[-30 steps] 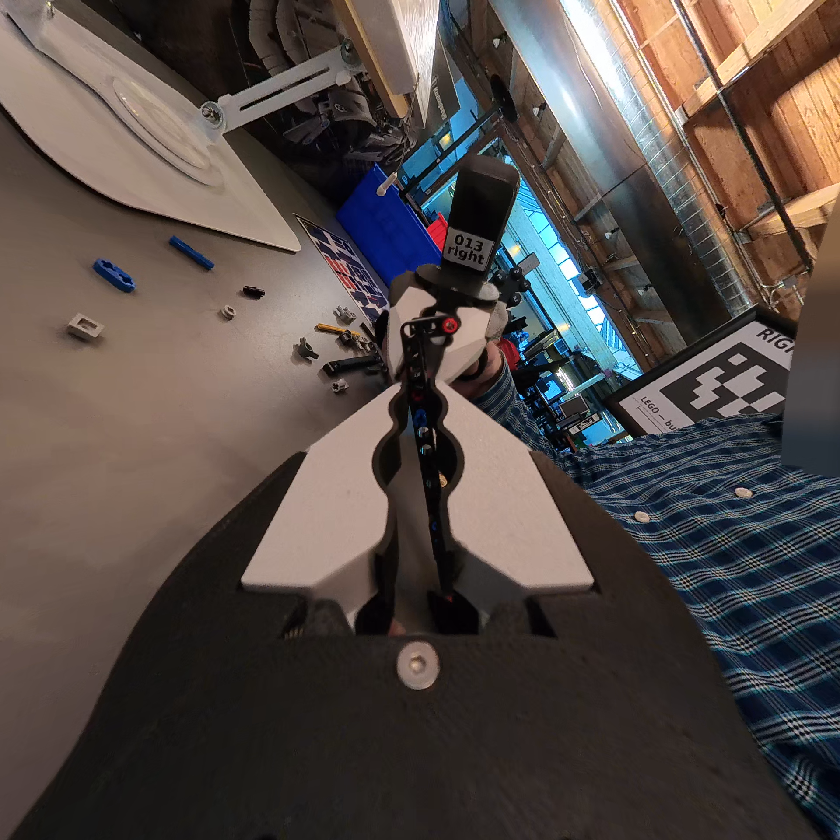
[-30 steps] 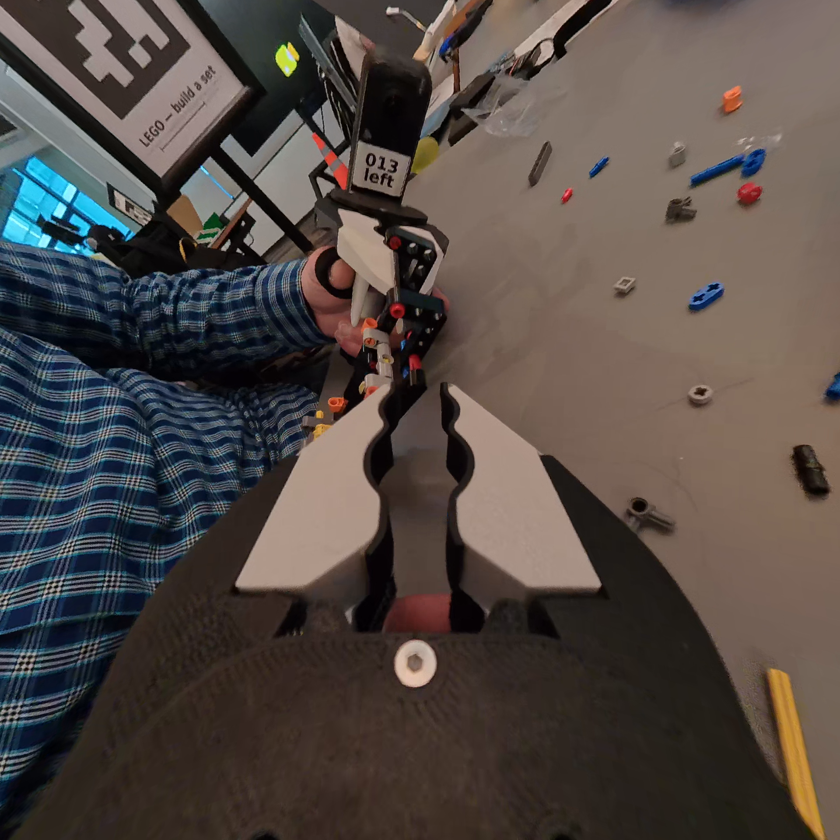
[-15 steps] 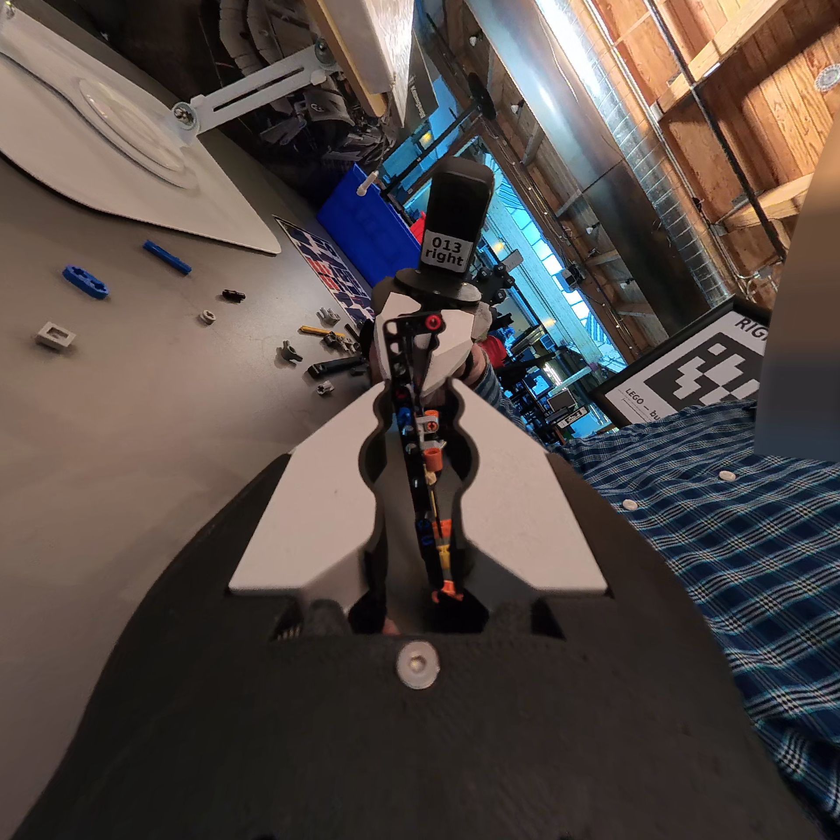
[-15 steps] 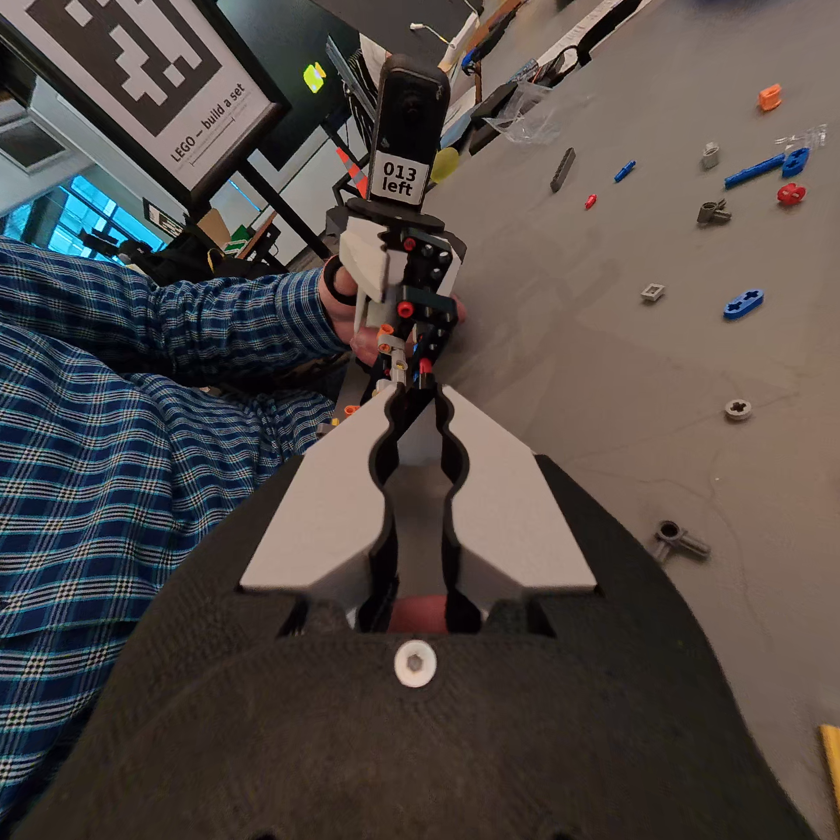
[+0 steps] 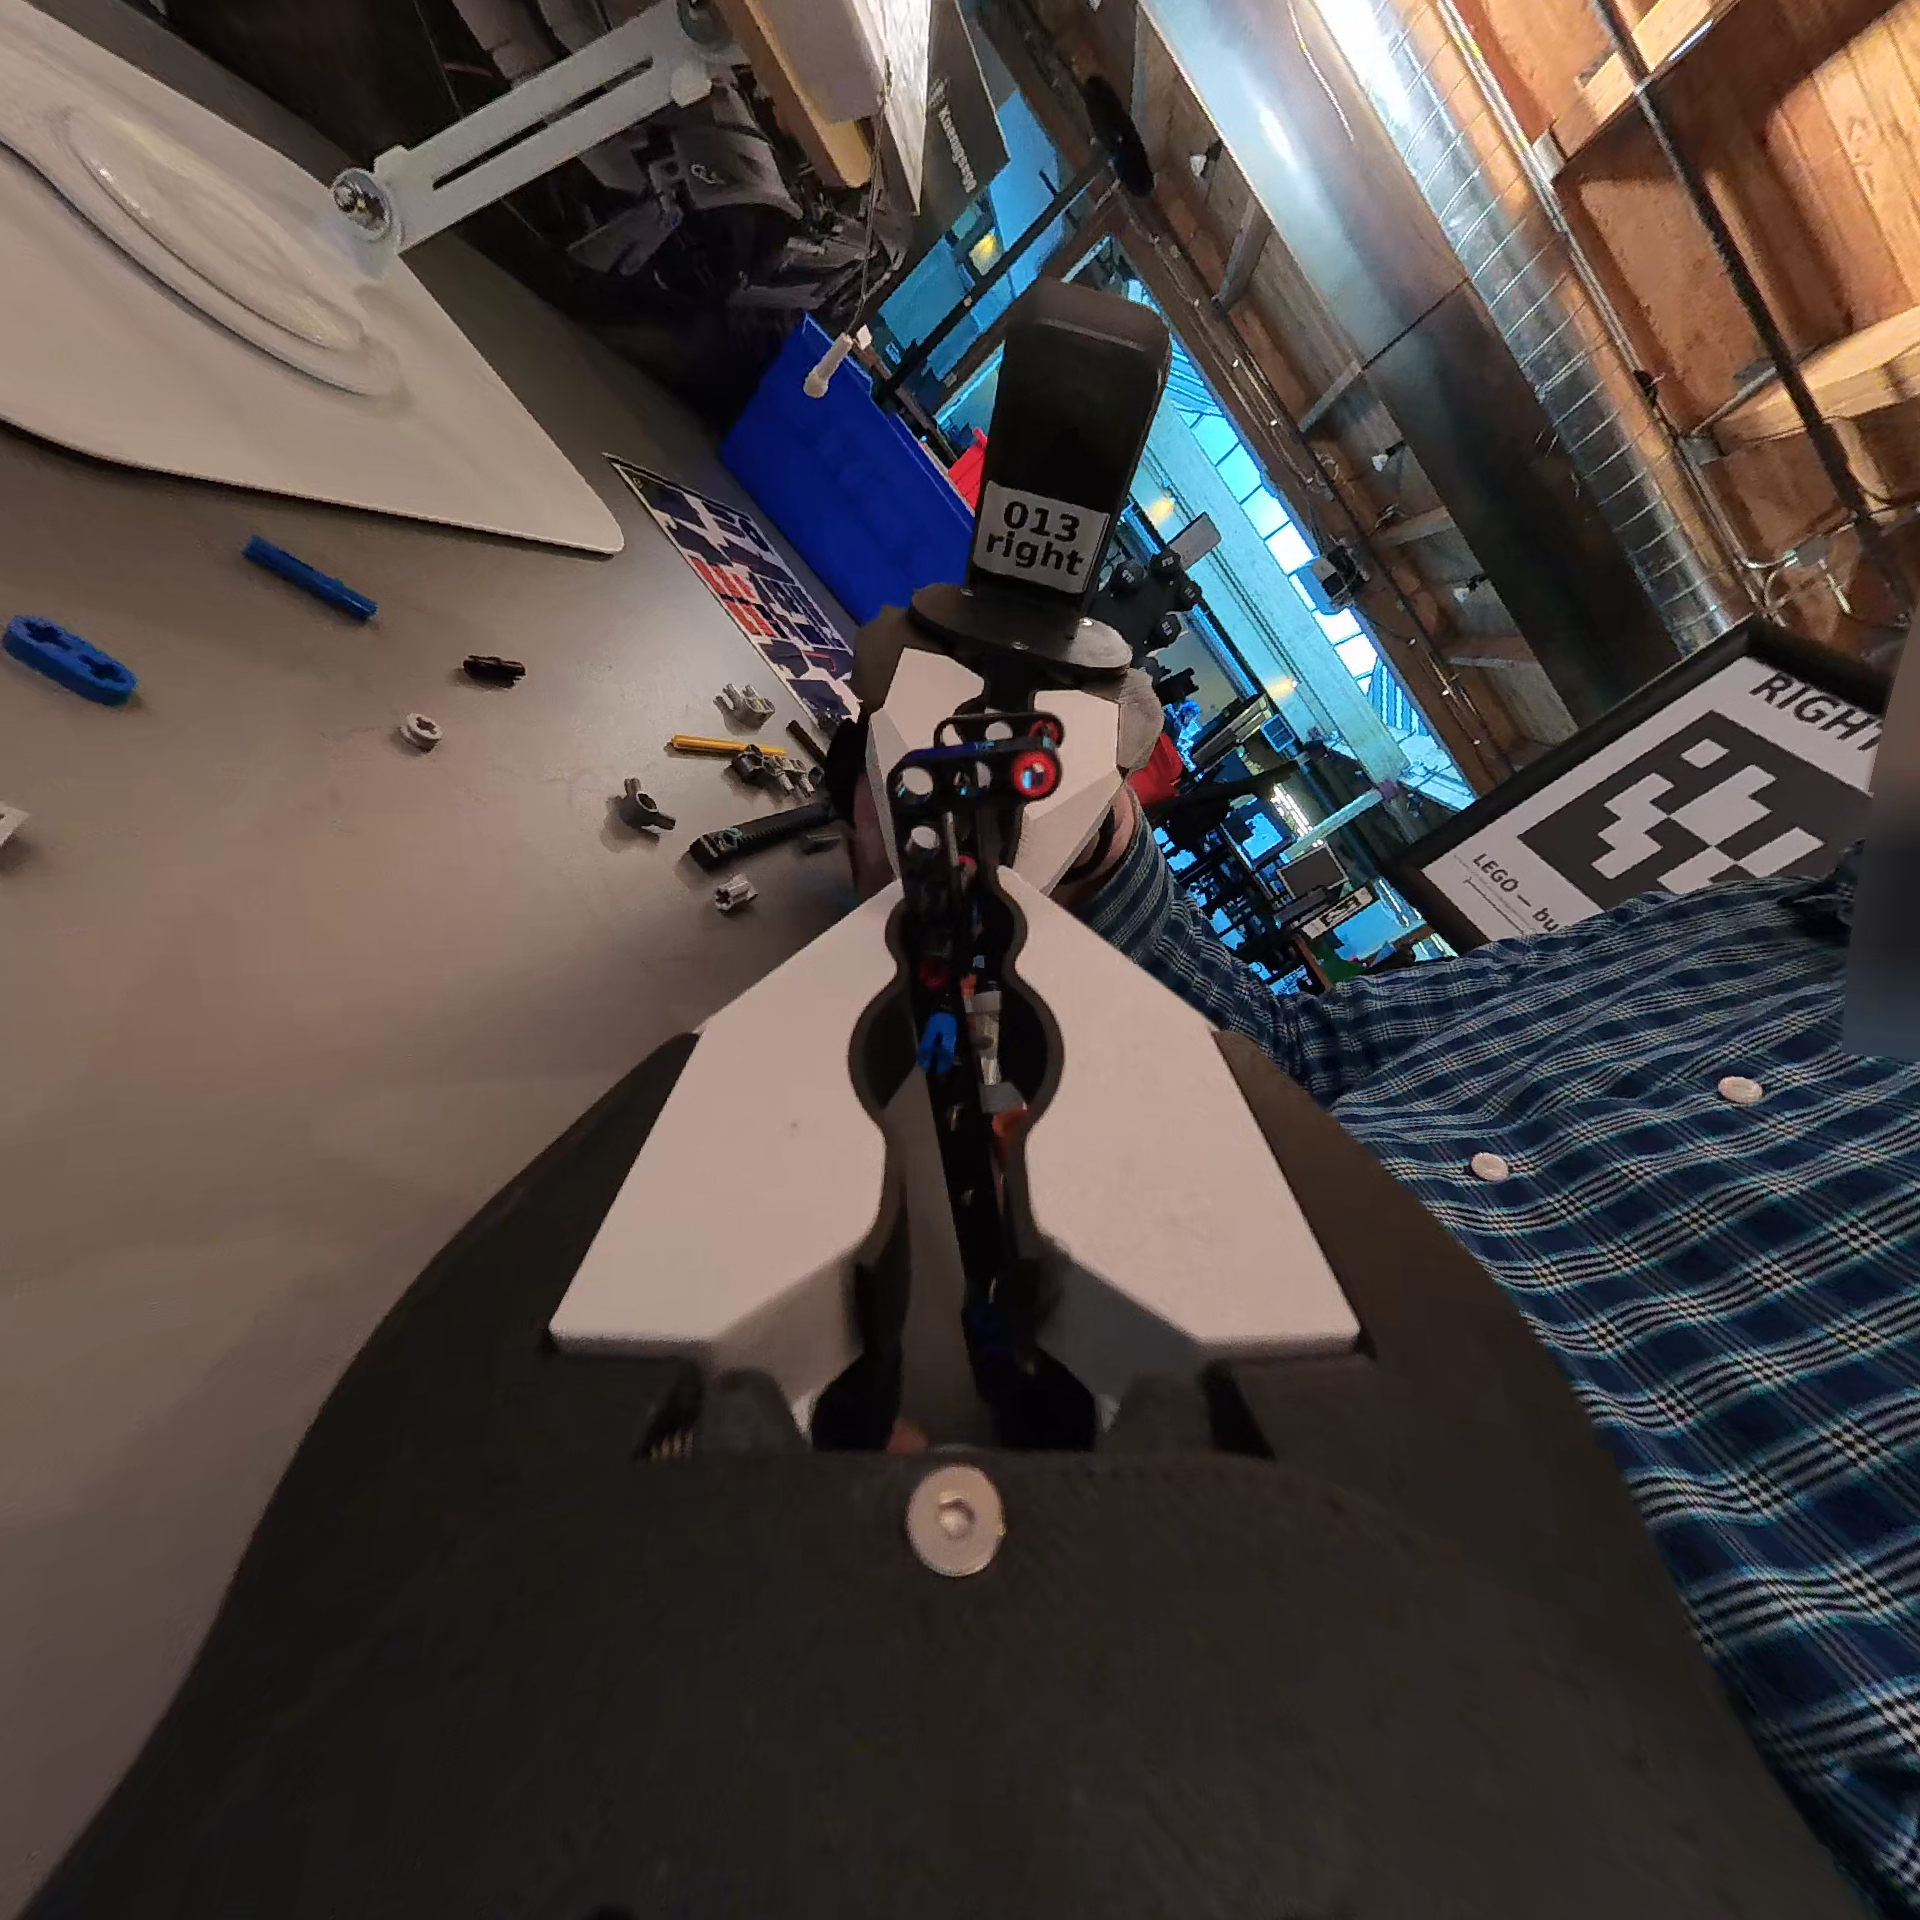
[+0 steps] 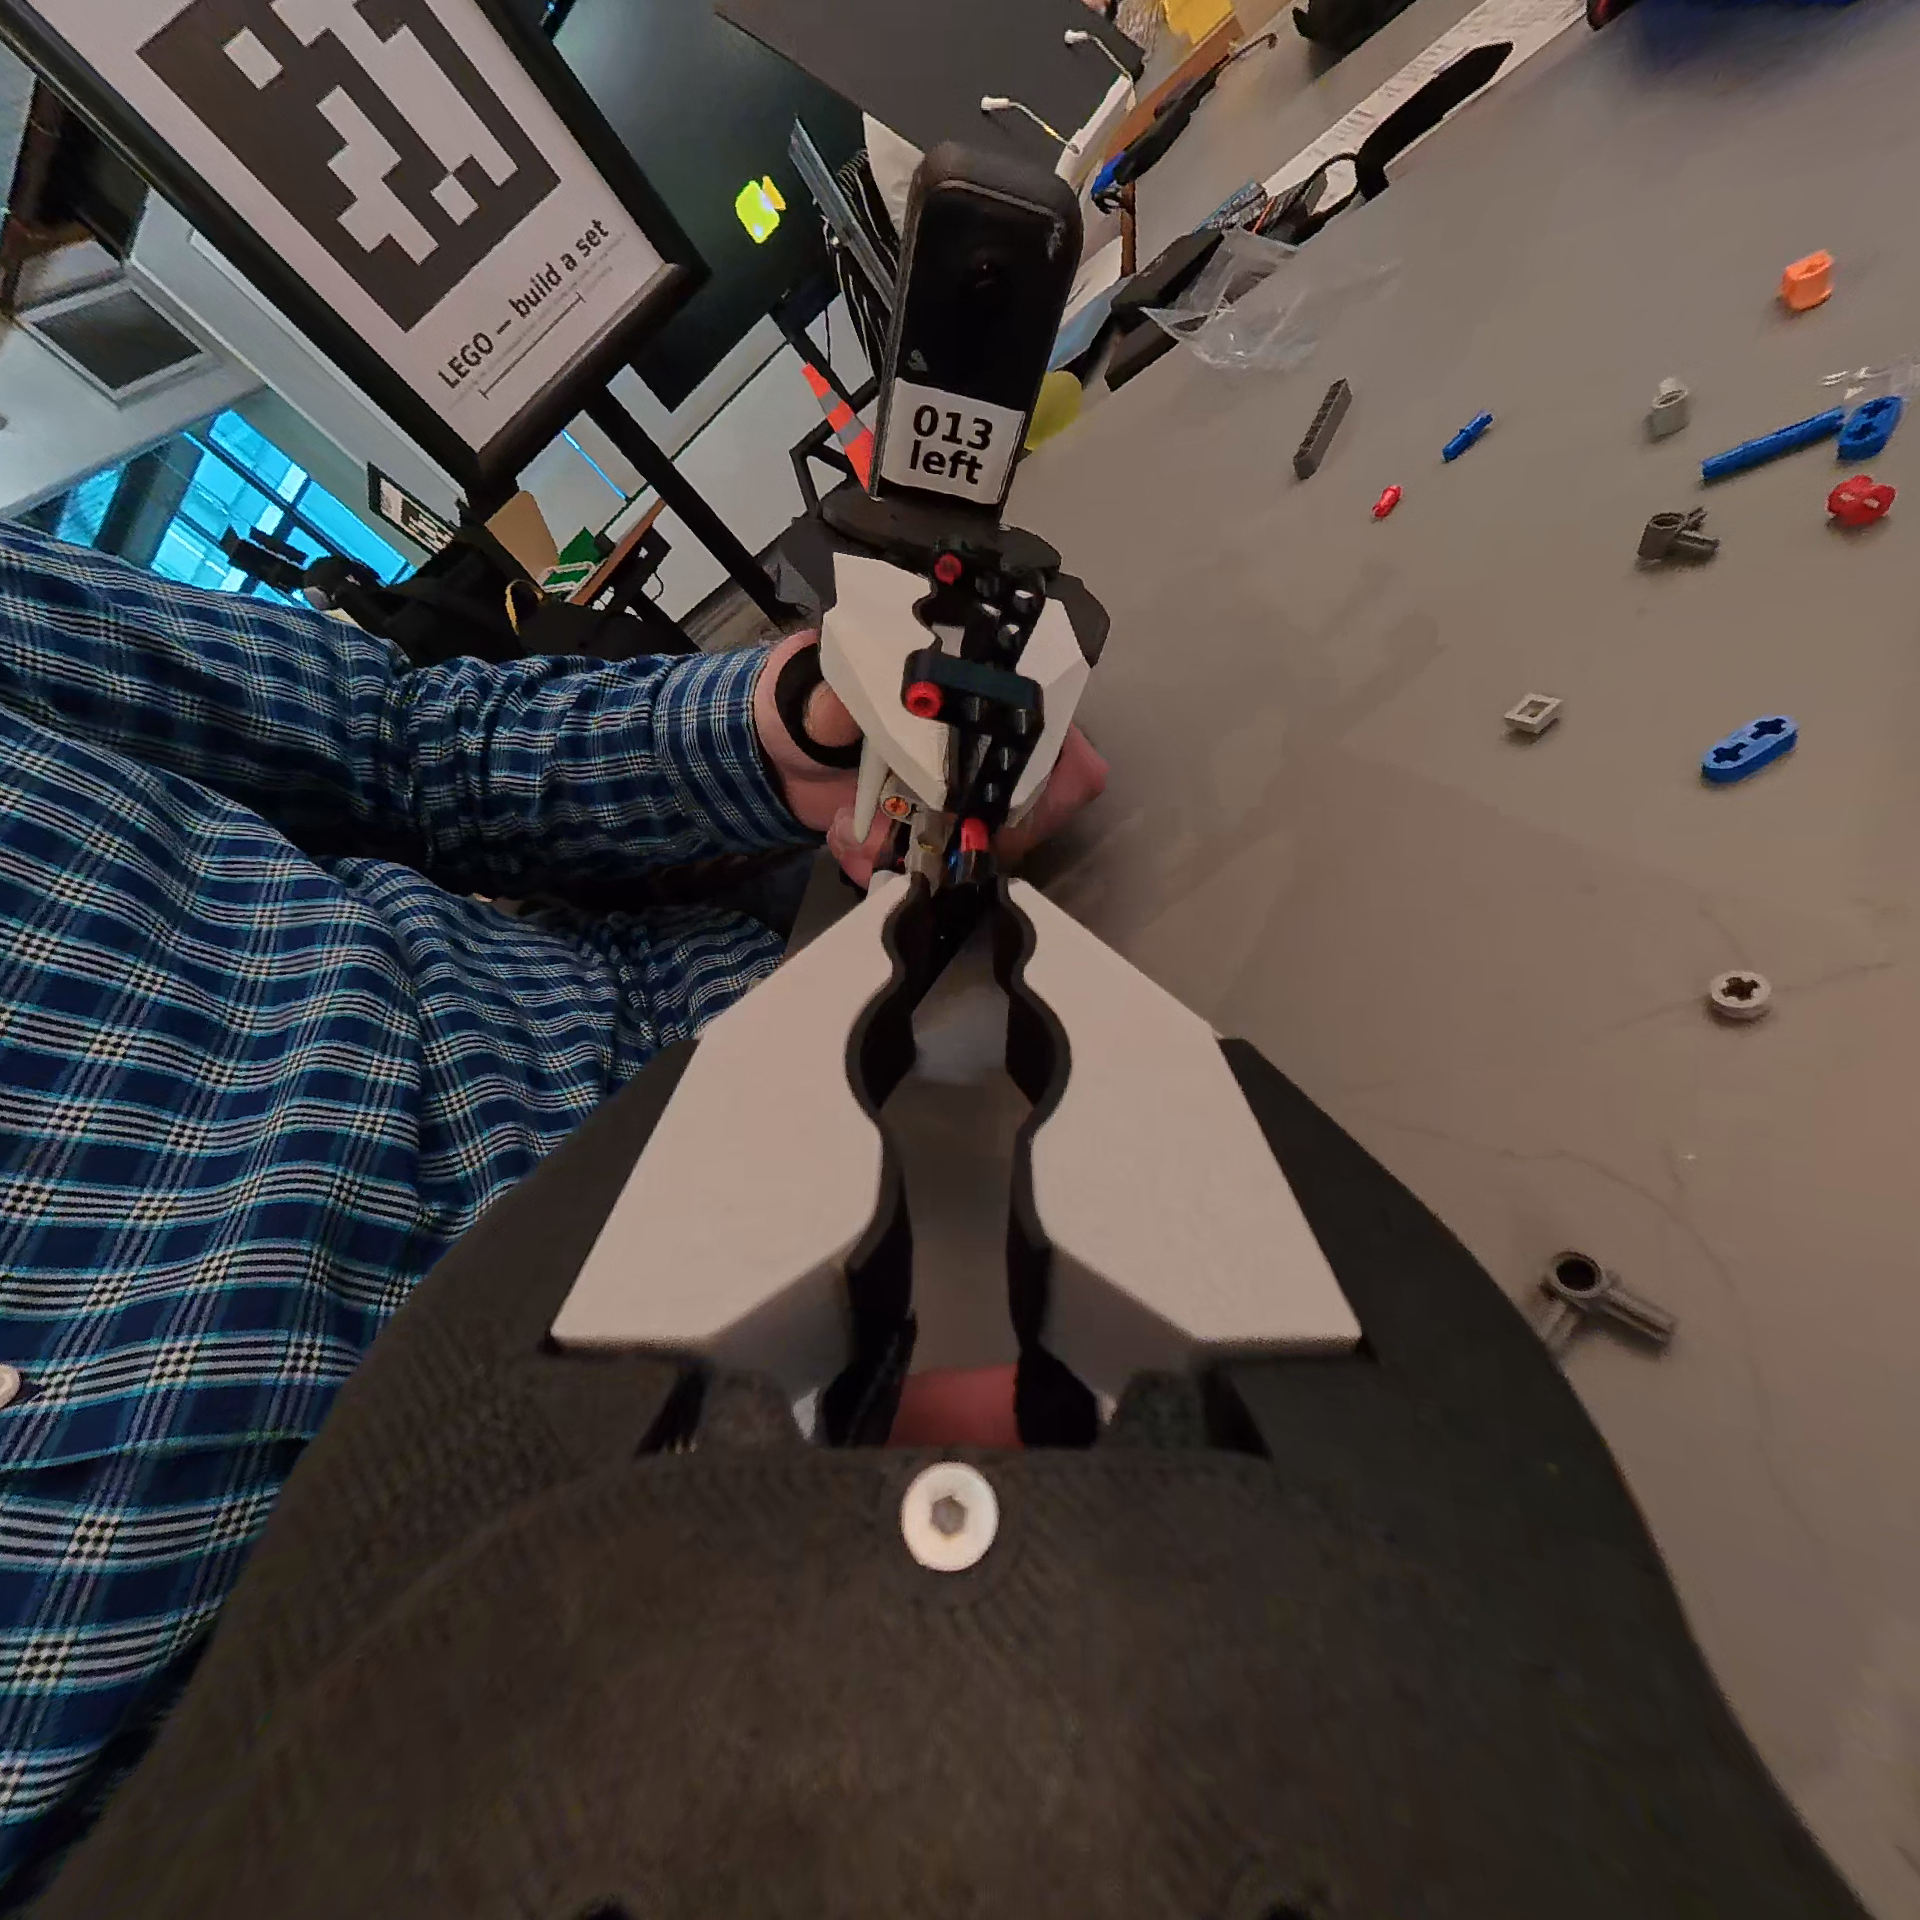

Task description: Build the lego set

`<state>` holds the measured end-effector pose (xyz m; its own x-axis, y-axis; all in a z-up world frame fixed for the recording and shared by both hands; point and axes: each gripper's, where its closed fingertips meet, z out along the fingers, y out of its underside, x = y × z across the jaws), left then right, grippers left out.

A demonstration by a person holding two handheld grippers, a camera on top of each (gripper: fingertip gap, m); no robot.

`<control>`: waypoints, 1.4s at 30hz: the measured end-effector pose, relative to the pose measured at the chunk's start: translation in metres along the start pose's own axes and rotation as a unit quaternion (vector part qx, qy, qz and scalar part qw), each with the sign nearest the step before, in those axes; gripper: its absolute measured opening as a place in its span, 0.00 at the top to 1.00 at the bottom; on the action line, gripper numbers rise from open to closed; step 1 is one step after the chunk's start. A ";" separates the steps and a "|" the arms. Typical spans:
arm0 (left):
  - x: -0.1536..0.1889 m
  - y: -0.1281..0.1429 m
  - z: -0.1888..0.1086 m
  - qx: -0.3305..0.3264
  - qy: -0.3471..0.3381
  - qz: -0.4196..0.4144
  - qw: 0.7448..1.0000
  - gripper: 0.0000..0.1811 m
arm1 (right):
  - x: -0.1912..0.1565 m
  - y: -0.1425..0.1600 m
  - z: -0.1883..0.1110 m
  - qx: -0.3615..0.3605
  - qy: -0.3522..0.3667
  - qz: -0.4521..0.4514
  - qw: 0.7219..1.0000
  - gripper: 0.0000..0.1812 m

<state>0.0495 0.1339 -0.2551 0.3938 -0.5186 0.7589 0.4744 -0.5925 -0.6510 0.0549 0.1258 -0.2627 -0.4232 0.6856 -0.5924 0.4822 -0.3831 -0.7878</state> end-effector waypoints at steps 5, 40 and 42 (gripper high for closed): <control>0.000 -0.005 -0.003 0.020 0.002 0.000 1.000 0.97 | 0.000 -0.004 -0.002 0.014 -0.003 0.002 1.000 0.96; 0.003 -0.010 -0.008 0.040 0.011 -0.001 0.999 0.97 | 0.002 -0.020 0.008 0.049 -0.004 -0.010 0.999 0.97; 0.001 -0.015 -0.013 0.059 0.010 -0.006 0.998 0.98 | 0.003 -0.021 0.005 0.054 0.005 -0.018 0.998 0.97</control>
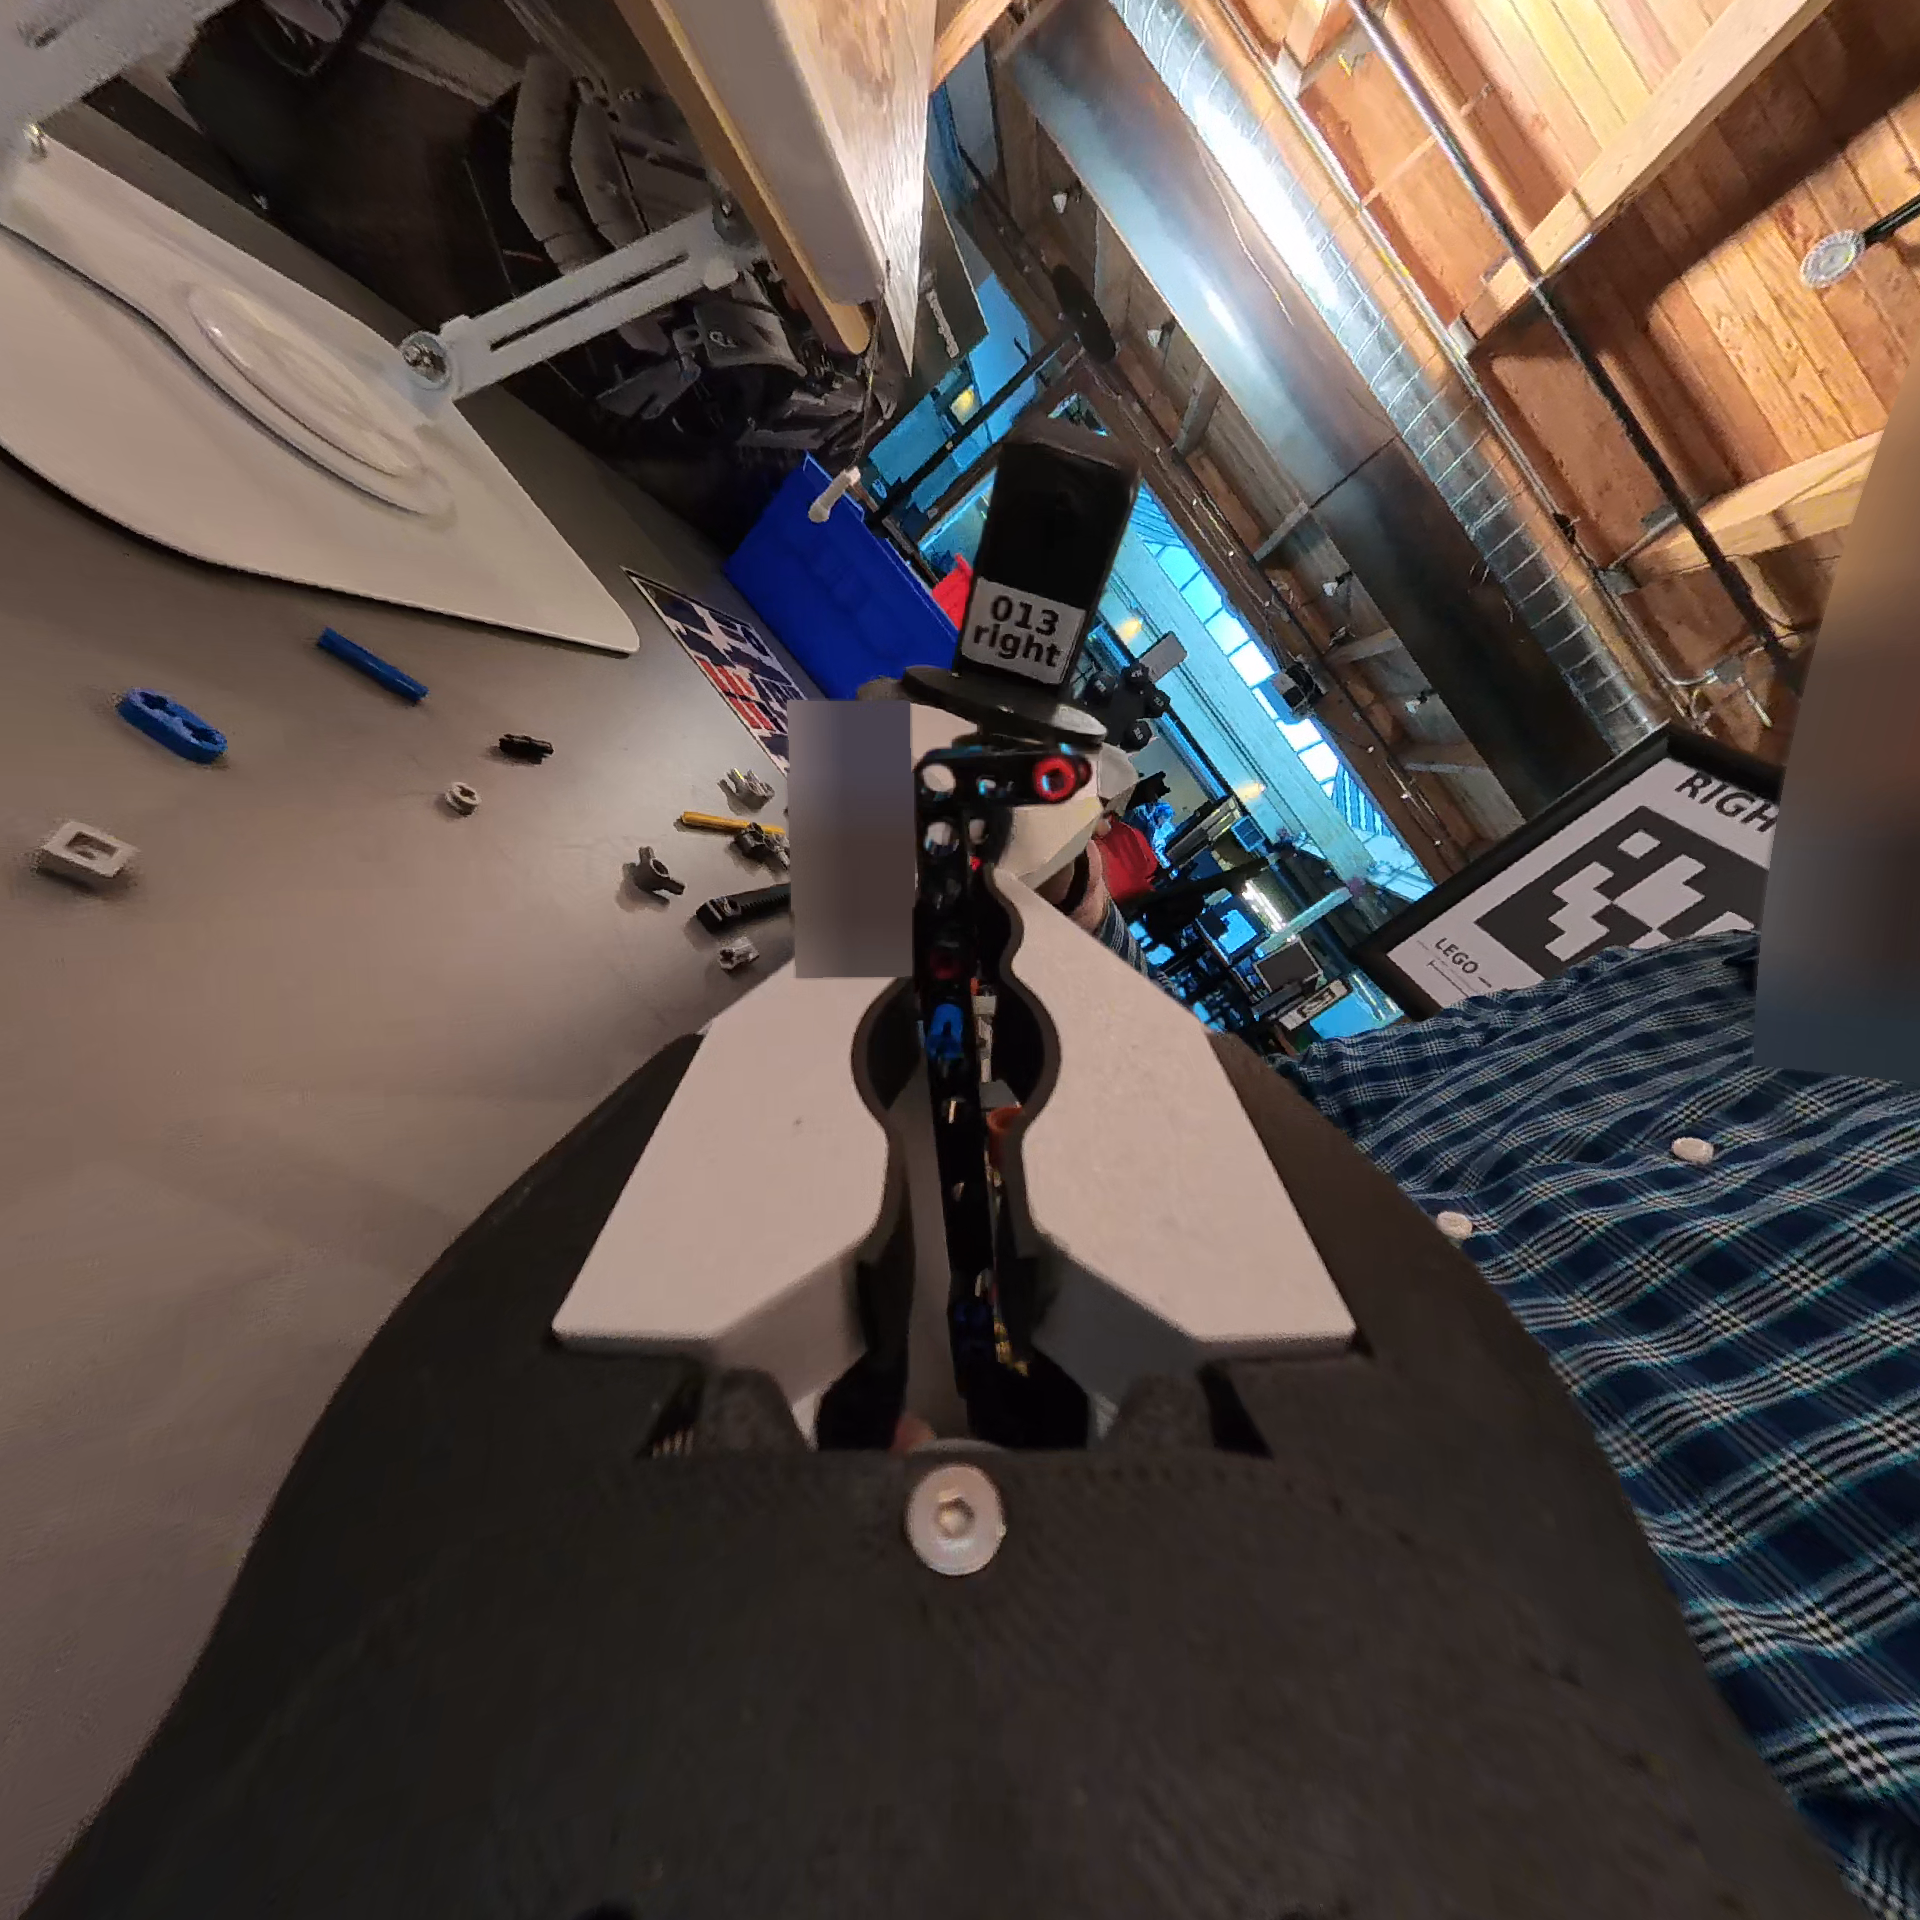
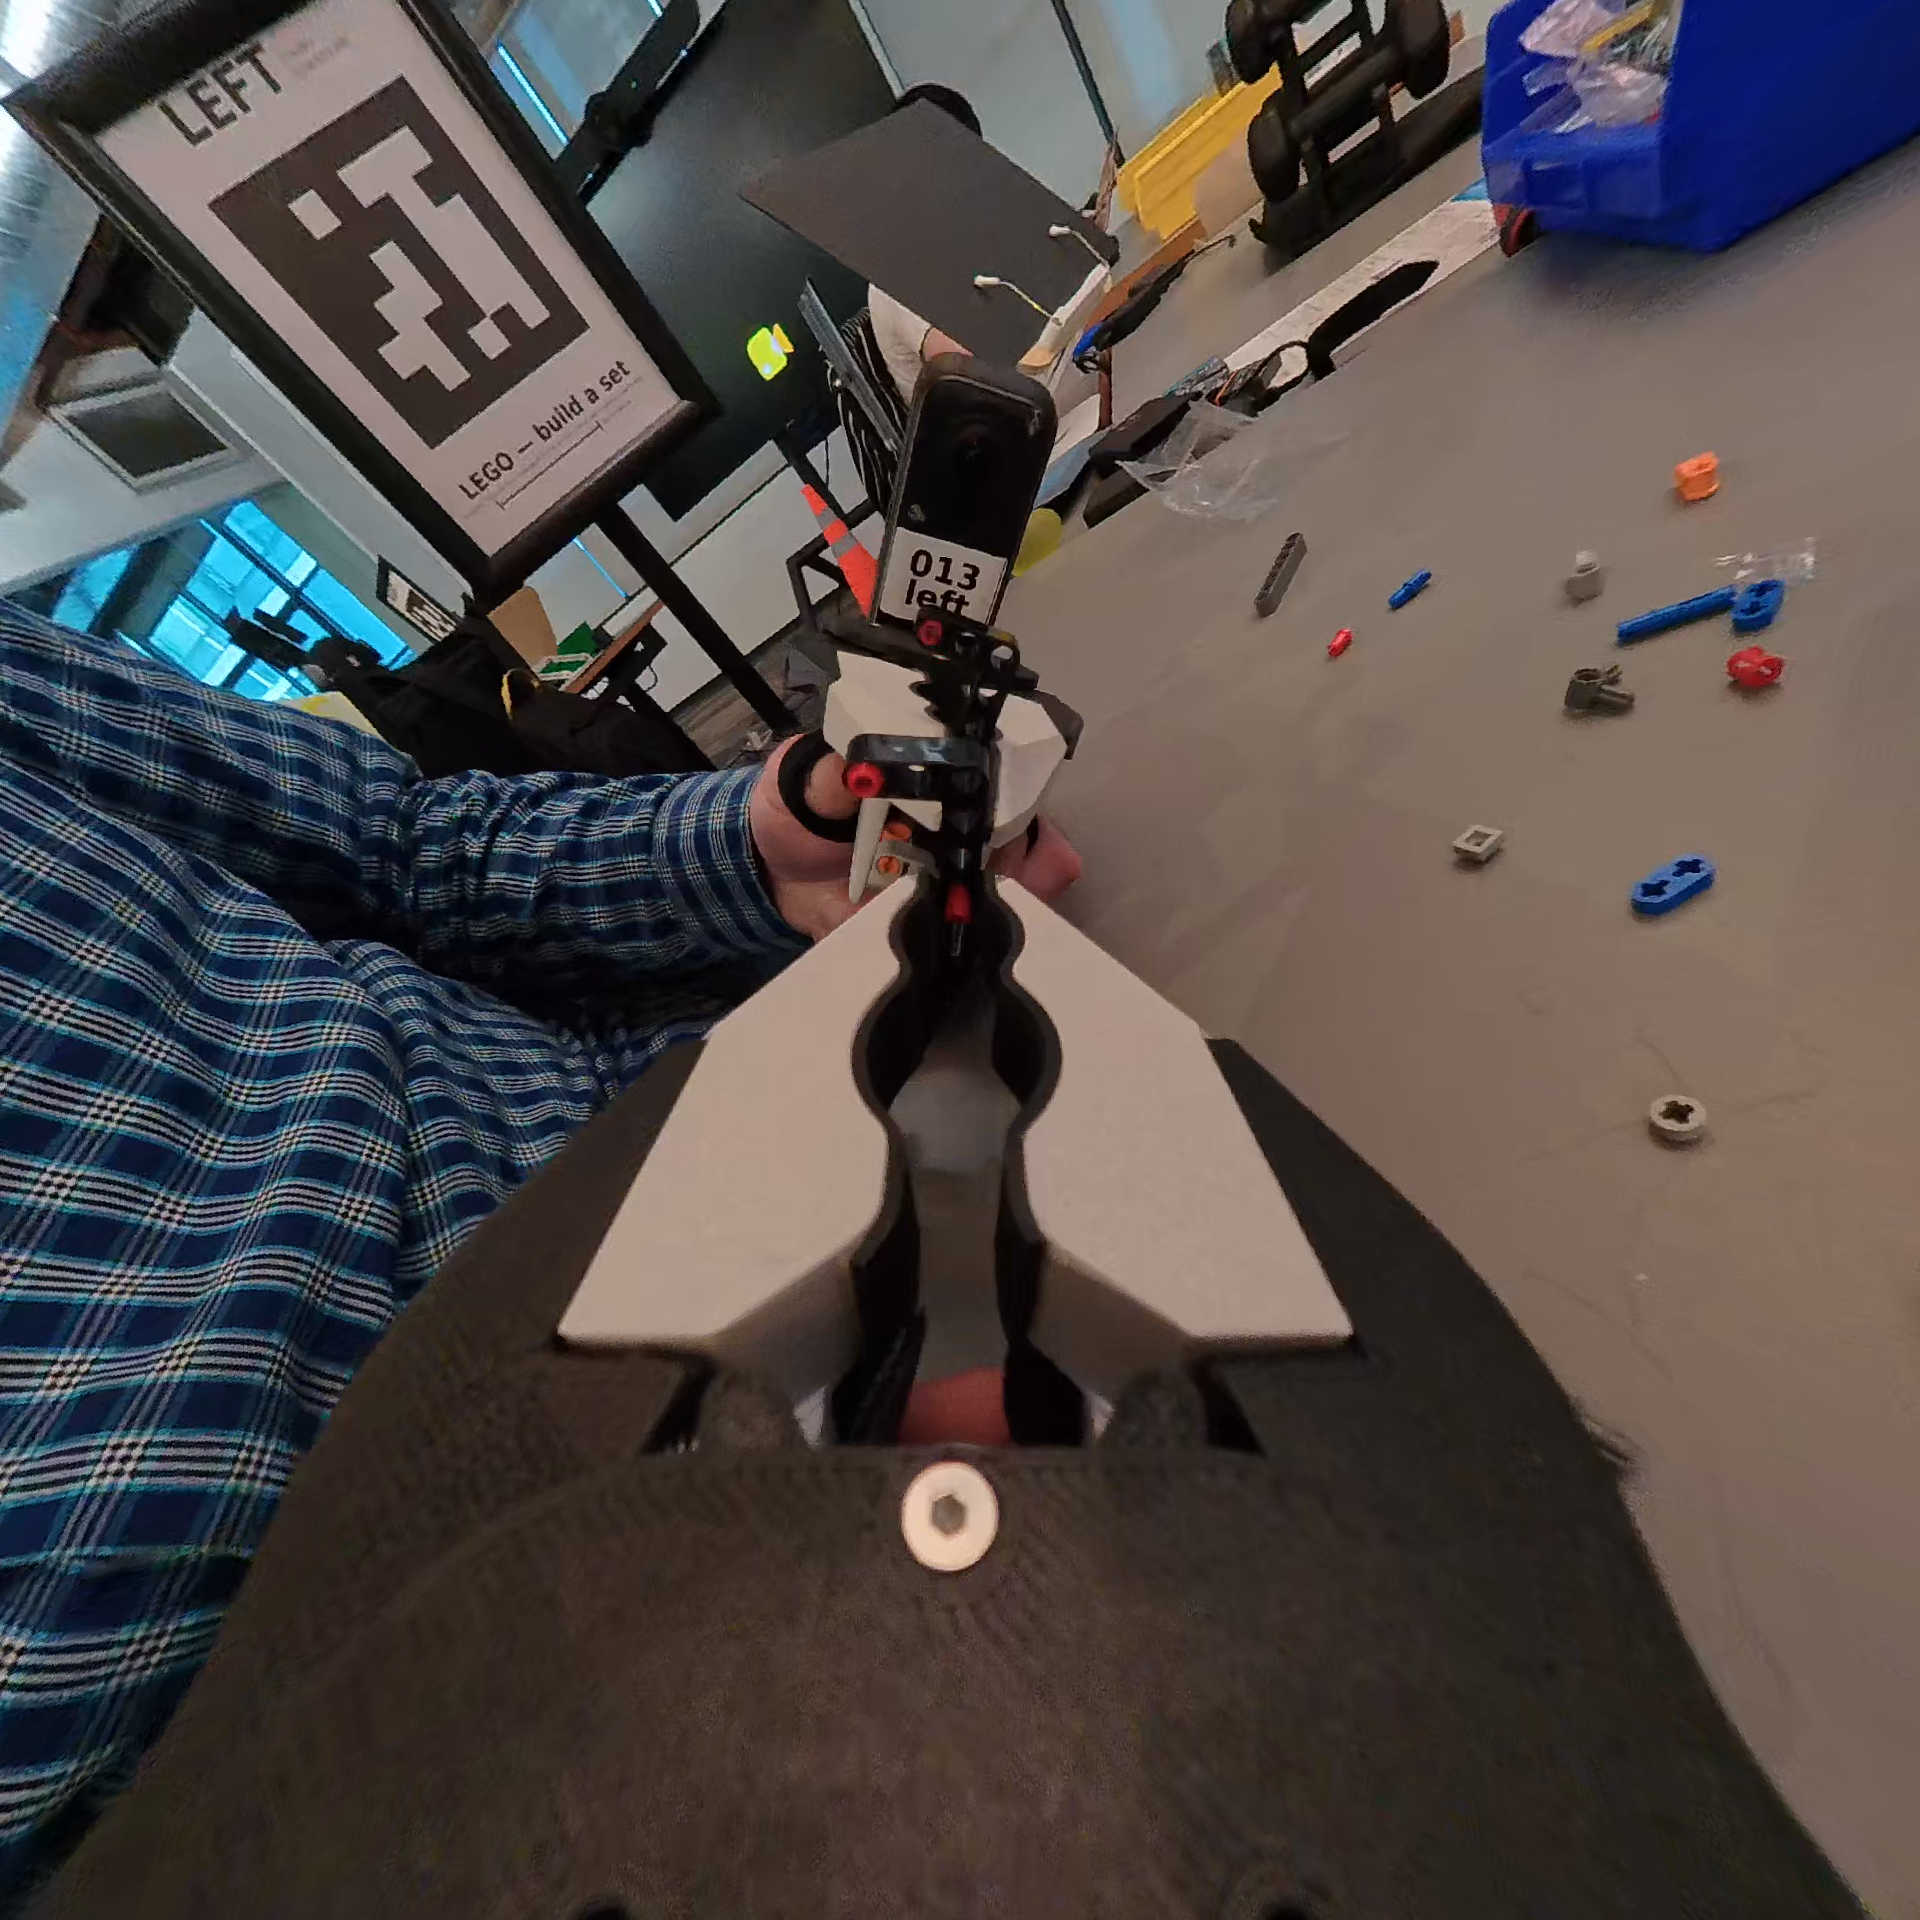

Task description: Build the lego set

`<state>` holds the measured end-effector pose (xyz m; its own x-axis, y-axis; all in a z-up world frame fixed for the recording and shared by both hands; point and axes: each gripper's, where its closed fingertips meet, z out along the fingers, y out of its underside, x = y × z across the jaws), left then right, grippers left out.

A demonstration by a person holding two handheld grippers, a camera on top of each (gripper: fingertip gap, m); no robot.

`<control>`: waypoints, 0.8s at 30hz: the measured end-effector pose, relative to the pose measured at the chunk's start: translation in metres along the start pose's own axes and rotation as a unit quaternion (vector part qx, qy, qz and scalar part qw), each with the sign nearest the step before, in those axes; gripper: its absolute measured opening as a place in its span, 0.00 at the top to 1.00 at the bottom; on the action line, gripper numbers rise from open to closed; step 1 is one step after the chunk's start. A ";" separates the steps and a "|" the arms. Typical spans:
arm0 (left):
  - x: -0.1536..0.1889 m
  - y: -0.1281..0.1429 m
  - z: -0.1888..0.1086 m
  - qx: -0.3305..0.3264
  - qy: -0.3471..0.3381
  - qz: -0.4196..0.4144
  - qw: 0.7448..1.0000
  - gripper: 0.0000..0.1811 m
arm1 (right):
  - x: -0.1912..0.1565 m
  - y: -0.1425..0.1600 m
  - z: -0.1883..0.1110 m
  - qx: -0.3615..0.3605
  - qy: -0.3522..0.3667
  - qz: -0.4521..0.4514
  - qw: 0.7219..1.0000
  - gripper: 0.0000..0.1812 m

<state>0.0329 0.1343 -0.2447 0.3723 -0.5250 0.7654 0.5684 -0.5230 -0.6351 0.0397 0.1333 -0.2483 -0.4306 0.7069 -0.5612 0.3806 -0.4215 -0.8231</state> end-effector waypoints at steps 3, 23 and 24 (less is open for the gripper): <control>0.003 0.004 0.002 -0.014 0.006 0.005 1.000 0.97 | -0.002 0.001 0.003 -0.002 -0.003 0.000 1.000 0.97; 0.000 0.004 0.005 -0.019 0.007 -0.013 1.000 0.97 | 0.004 -0.022 0.002 0.080 -0.004 0.055 0.995 0.98; -0.001 0.004 0.005 -0.021 0.005 -0.016 1.000 0.97 | 0.005 -0.024 0.002 0.087 -0.005 0.062 0.994 0.97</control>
